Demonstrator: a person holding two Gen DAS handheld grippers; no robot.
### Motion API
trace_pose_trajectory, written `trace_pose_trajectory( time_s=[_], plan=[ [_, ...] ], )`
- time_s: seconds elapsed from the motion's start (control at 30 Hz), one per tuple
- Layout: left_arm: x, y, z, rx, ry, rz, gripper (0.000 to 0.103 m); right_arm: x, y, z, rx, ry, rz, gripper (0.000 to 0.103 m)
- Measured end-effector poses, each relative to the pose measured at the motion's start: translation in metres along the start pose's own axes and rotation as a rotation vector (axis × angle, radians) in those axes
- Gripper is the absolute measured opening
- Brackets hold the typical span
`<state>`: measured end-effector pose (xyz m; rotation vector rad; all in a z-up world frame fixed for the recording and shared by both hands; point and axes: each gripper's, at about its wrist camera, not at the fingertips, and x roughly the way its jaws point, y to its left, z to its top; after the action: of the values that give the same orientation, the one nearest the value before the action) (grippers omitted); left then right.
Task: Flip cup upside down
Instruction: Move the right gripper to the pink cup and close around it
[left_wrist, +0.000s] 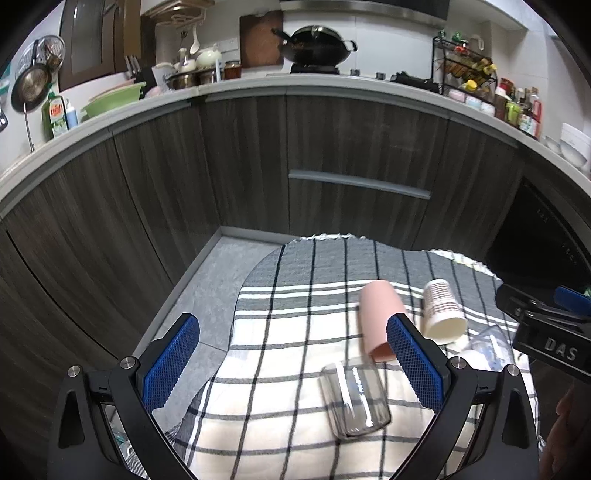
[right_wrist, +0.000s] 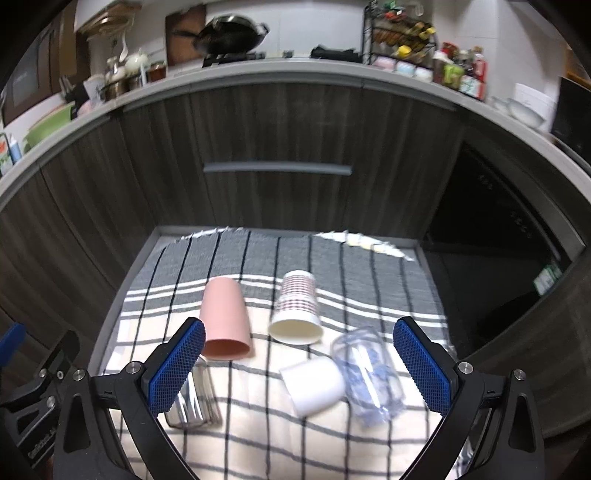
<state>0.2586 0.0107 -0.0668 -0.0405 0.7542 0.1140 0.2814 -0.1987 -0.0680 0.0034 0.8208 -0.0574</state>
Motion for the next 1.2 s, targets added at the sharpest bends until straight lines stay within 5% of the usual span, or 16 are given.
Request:
trace_pose_trajectory(
  time_s=[0.47, 0.87, 1.1, 1.2],
  plan=[
    [0.072, 0.037, 0.002, -0.012, 0.075, 0.041, 0.103, 0.117, 0.077, 0.016, -0.093, 0.197, 0.089, 0.096],
    [0.111, 0.050, -0.006, -0.040, 0.133, 0.037, 0.103, 0.188, 0.100, 0.001, -0.112, 0.363, 0.082, 0.092],
    [0.120, 0.048, -0.012, -0.039, 0.156, 0.034, 0.103, 0.221, 0.099, -0.011, -0.083, 0.464, 0.088, 0.072],
    [0.118, 0.047, -0.012, -0.042, 0.158, 0.030, 0.103, 0.222, 0.096, -0.013, -0.067, 0.460, 0.099, 0.071]
  ],
)
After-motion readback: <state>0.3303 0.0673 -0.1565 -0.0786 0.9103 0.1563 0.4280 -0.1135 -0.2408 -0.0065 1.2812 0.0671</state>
